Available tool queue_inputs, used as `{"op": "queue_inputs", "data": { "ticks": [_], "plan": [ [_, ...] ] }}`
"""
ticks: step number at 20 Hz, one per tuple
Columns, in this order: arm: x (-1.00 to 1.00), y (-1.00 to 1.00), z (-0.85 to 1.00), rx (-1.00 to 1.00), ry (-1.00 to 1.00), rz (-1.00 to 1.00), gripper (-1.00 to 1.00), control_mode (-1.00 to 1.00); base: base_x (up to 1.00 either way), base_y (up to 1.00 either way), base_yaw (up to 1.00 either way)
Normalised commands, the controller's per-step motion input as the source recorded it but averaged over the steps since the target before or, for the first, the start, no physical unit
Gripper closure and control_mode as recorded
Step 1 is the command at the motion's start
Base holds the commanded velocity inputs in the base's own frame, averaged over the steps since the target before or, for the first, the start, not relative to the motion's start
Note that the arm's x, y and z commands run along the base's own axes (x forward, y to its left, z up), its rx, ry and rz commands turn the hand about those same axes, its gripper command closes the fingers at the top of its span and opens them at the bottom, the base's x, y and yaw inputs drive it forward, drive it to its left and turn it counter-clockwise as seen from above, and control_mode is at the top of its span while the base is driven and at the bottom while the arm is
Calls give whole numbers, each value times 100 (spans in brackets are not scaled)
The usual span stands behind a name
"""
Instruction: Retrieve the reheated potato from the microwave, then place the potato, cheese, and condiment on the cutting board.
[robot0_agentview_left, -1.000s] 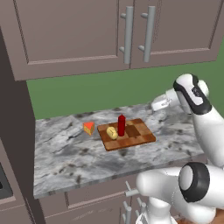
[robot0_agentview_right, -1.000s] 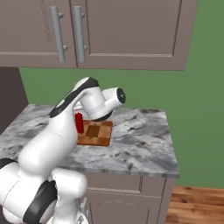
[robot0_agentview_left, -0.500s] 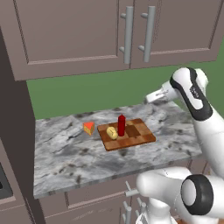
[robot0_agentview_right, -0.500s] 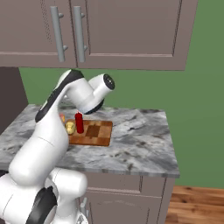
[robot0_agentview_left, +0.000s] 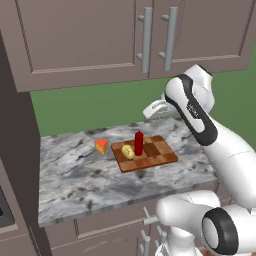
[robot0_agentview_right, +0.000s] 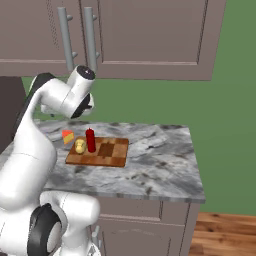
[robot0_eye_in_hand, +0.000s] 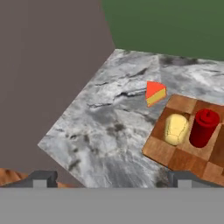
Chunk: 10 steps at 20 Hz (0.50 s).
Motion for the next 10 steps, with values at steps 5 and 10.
{"op": "queue_inputs", "data": {
  "ticks": [5, 10],
  "plan": [
    [2, 54, -5, -28, 21, -2, -100, -100, 0, 0, 0],
    [9, 48, -6, -14, 14, -2, -100, -100, 0, 0, 0]
  ]
}}
